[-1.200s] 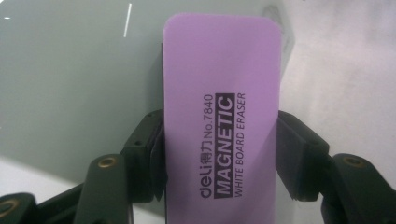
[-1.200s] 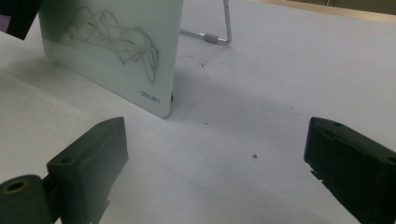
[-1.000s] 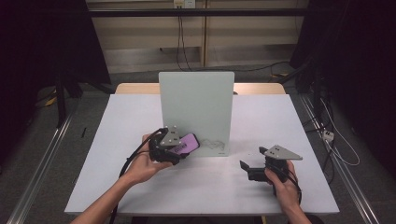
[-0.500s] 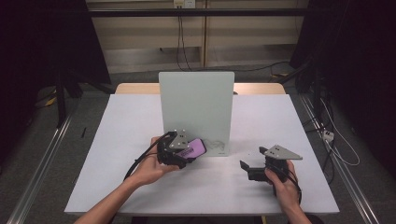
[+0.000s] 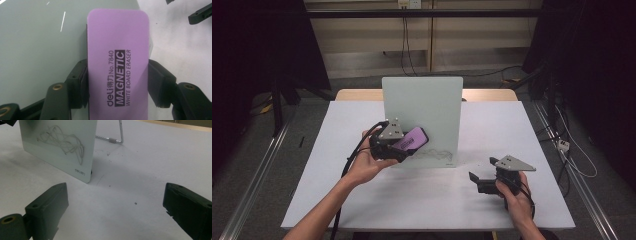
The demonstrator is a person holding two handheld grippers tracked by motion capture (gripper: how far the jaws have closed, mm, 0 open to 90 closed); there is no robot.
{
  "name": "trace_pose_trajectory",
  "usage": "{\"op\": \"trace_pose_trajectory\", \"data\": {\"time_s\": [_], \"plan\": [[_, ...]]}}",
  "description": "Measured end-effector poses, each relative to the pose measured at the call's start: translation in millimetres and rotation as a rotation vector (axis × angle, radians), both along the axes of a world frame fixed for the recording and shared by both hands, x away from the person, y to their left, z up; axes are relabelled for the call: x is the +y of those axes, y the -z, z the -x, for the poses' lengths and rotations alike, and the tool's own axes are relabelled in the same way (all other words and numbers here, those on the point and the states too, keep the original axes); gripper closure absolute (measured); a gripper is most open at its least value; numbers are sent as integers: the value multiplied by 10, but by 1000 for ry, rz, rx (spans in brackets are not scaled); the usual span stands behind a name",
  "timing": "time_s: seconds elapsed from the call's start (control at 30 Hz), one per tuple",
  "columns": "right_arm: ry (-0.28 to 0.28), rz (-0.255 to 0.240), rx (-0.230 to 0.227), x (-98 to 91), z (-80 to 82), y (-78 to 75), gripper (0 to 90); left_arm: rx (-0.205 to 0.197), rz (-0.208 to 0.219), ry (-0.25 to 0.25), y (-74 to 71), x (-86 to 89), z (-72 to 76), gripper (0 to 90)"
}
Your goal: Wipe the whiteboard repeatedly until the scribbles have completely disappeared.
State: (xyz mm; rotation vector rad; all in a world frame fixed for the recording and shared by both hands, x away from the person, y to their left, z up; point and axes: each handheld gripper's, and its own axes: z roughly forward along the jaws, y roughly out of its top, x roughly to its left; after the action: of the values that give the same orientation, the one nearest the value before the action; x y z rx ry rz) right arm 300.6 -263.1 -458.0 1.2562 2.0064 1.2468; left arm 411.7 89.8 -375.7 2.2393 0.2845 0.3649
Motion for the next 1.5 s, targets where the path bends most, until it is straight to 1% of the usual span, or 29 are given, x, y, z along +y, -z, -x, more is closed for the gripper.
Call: {"op": "trace_pose_trajectory", "data": {"time_s": [0.07, 0.13, 0.2, 0.27, 0.37, 0.43, 0.47, 0.53, 0.6, 0.63, 0.67, 0.7, 0.73, 0.77, 0.8, 0.87, 0.93, 0.97, 1.0, 1.03, 1.1, 1.17, 1.2, 1.23, 1.27, 1.3, 1.4, 1.43, 1.5], "plan": [[-1, 1, -1, 3, -3, 2, 63, -10, -7, 6, 36, -35, 24, 406], [-4, 6, -1, 4, -4, 3, 63, 1, -10, 19, 81, -72, 34, 407], [-3, 6, -1, 7, -5, 2, 63, 10, -38, 34, 127, -127, 55, 407], [-5, 7, -2, 7, -2, 1, 63, -5, -61, 44, 166, -190, 84, 407], [-1, 0, -1, 4, 0, 0, 63, 8, -75, 66, 220, -245, 95, 407], [-1, 0, 0, 0, 1, 1, 63, 9, -82, 72, 255, -274, 110, 407], [-1, 0, -1, -1, 2, 0, 63, 14, -96, 75, 268, -281, 119, 407], [-2, 0, -1, -2, 5, -1, 63, 22, -96, 88, 325, -303, 127, 407], [-2, 0, -1, -3, 5, -1, 63, 34, -114, 97, 368, -321, 143, 407], [-1, 0, -1, -3, 4, -1, 63, 34, -111, 98, 394, -335, 153, 407], [-2, -1, -1, -1, 2, 0, 63, 39, -128, 104, 397, -342, 155, 407], [-2, -1, -1, 1, 2, 0, 63, 41, -121, 105, 411, -352, 158, 407], [-3, 0, -1, 4, 2, 0, 63, 43, -130, 110, 410, -354, 156, 407], [-4, -1, 0, 6, 2, 0, 63, 44, -124, 109, 421, -360, 157, 407], [-4, -1, 0, 7, 2, 0, 63, 52, -129, 109, 429, -365, 162, 407], [-3, 0, -1, 4, -1, 1, 63, 57, -124, 110, 470, -394, 177, 407], [-4, -1, 1, 3, -1, 1, 63, 61, -156, 127, 494, -424, 186, 407], [-4, 0, 0, 3, -1, 2, 63, 64, -153, 131, 512, -442, 192, 407], [-4, -1, 0, 4, 0, 1, 63, 56, -154, 132, 527, -460, 196, 407], [-5, -1, 0, 4, 1, 0, 63, 64, -165, 132, 522, -471, 203, 407], [-4, -2, 1, 3, 0, 1, 63, 58, -163, 131, 518, -477, 203, 407], [-3, -1, 0, -1, -2, 1, 63, 52, -143, 123, 500, -467, 195, 408], [-3, -1, 0, -1, -2, 1, 63, 52, -126, 111, 481, -458, 191, 408], [-3, 0, -1, -1, -2, 1, 63, 46, -115, 104, 437, -438, 173, 408], [-3, -1, 0, 1, -1, 1, 63, 44, -117, 105, 399, -420, 157, 408], [-3, -1, 0, 1, -1, 1, 63, 44, -94, 92, 361, -399, 142, 408], [-2, 0, 0, 1, -3, 2, 63, 37, -51, 62, 222, -314, 82, 408], [-2, 0, 0, 1, -3, 2, 63, 34, -26, 54, 185, -292, 62, 407], [-1, 0, 1, 1, -2, 1, 63, 31, -8, 38, 112, -249, 34, 407]]}}
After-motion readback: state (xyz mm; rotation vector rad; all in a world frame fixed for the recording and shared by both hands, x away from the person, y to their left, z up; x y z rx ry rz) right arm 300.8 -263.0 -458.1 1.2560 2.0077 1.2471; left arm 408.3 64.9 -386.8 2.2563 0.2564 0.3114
